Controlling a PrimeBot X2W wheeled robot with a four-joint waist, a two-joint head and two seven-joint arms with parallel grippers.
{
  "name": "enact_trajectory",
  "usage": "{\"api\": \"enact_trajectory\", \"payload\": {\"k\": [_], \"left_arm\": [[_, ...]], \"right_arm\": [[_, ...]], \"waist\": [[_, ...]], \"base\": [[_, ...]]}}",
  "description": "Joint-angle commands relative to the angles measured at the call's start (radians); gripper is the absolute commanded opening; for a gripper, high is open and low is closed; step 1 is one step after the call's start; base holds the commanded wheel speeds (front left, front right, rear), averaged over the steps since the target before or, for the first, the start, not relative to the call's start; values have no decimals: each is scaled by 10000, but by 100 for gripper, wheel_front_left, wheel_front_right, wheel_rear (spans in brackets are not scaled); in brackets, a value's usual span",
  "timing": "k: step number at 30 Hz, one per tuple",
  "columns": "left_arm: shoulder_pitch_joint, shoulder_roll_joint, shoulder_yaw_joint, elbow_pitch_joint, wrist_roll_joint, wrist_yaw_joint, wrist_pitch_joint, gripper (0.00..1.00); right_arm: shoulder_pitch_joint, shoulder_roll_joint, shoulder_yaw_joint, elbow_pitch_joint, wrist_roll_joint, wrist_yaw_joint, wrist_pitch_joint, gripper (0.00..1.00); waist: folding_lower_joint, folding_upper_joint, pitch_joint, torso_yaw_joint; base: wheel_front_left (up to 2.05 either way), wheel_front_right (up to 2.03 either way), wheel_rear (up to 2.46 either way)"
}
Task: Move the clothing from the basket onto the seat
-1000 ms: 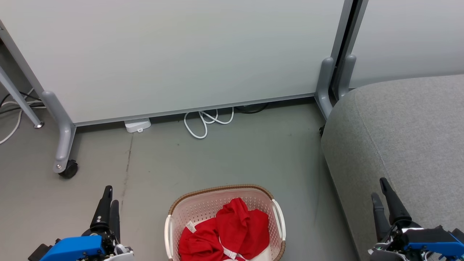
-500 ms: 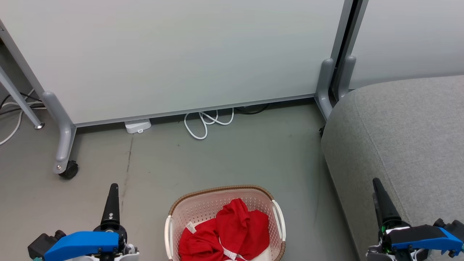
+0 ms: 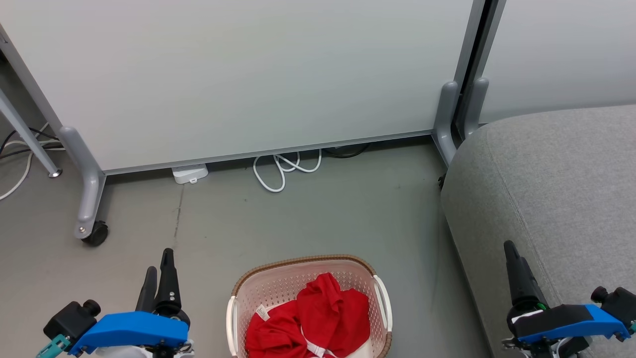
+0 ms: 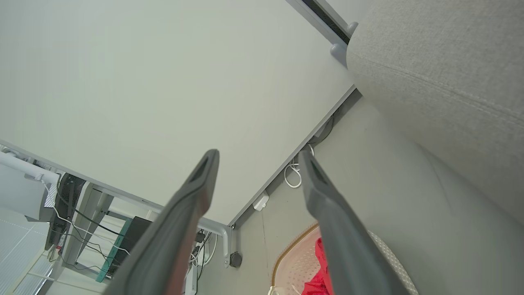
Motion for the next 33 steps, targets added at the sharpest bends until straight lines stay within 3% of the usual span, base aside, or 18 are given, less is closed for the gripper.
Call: {"api": "enact_trajectory", "payload": {"k": [1, 17, 33], "left_arm": [[-88, 110, -117, -180, 437, 57, -124, 100], [-17, 451, -851, -345, 2860, 213, -721, 100], [77, 659, -1254, -268, 4320, 203, -1201, 100]], "right_arm": [[-185, -108, 50, -160, -411, 25, -123, 100], [-124, -162, 178, -155, -2851, 29, -615, 100], [-69, -205, 349, -120, -4539, 30, -921, 100]], "waist": [[0, 0, -3, 5], [0, 0, -62, 54], [0, 0, -118, 43]], "base": [[0, 0, 0], [0, 0, 0], [0, 0, 0]]}}
